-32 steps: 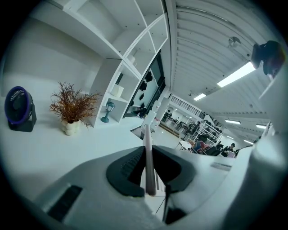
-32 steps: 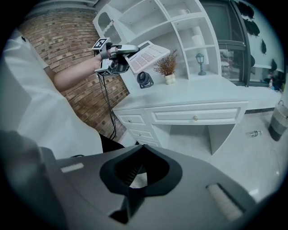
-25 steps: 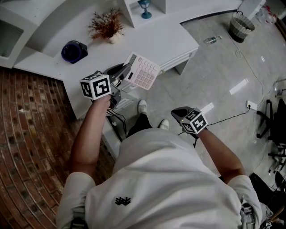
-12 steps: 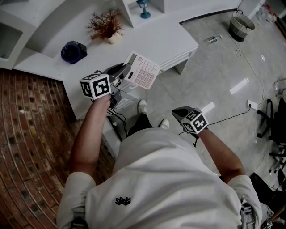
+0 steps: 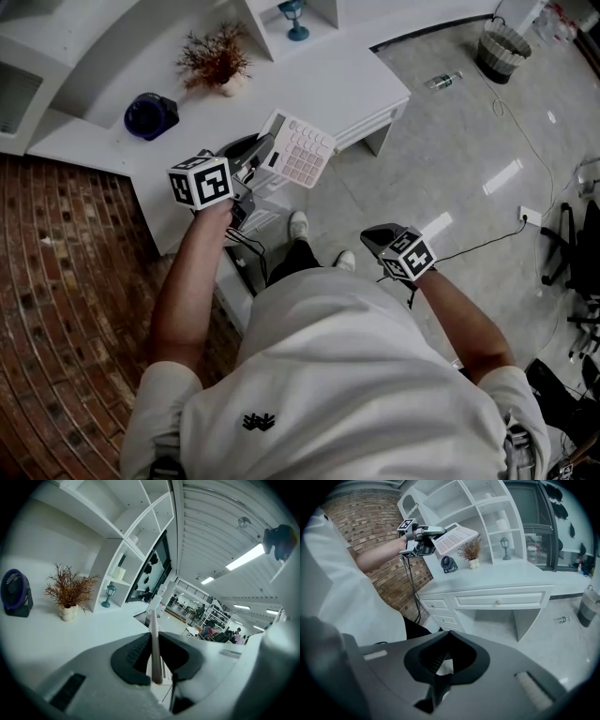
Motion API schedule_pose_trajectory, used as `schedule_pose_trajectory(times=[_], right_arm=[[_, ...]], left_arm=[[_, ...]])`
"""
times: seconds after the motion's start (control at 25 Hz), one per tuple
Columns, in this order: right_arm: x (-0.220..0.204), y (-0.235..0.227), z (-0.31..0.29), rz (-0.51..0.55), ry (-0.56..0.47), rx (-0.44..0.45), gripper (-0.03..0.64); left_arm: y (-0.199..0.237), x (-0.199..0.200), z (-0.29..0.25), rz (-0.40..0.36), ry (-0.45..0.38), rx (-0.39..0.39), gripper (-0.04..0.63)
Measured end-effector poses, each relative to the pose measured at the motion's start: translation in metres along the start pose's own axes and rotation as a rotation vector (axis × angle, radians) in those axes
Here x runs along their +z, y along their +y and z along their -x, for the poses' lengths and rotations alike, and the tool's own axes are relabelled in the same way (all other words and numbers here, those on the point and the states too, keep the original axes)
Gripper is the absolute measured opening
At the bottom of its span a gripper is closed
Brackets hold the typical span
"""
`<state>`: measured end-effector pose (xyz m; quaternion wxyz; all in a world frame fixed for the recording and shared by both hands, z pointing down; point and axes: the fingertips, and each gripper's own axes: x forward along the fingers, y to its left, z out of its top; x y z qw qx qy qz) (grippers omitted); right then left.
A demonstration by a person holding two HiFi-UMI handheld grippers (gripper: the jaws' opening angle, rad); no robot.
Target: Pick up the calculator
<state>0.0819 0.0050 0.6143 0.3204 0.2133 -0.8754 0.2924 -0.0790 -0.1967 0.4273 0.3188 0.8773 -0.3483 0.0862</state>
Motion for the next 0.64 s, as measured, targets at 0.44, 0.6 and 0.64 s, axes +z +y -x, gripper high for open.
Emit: schedule_pose_trajectory(times=[0.44, 0.6, 0.64], right_arm=[[-0.002, -0.016, 0.014, -0.043, -0.011, -0.006, 0.011], [0.002, -0.023, 0.014, -0.039, -0.006, -0.002, 0.011], [0.004, -0.025, 0.012, -0.030, -0.006, -0.002, 0.011]], left_arm=[[-0.004, 0.010, -0.022, 0.021, -0.003, -0.018, 0.054], [0.001, 0.024, -0.030, 0.034, -0.020, -0.025, 0.054], [0.005, 0.028, -0.032, 0.033, -0.024, -0.023, 0.054]])
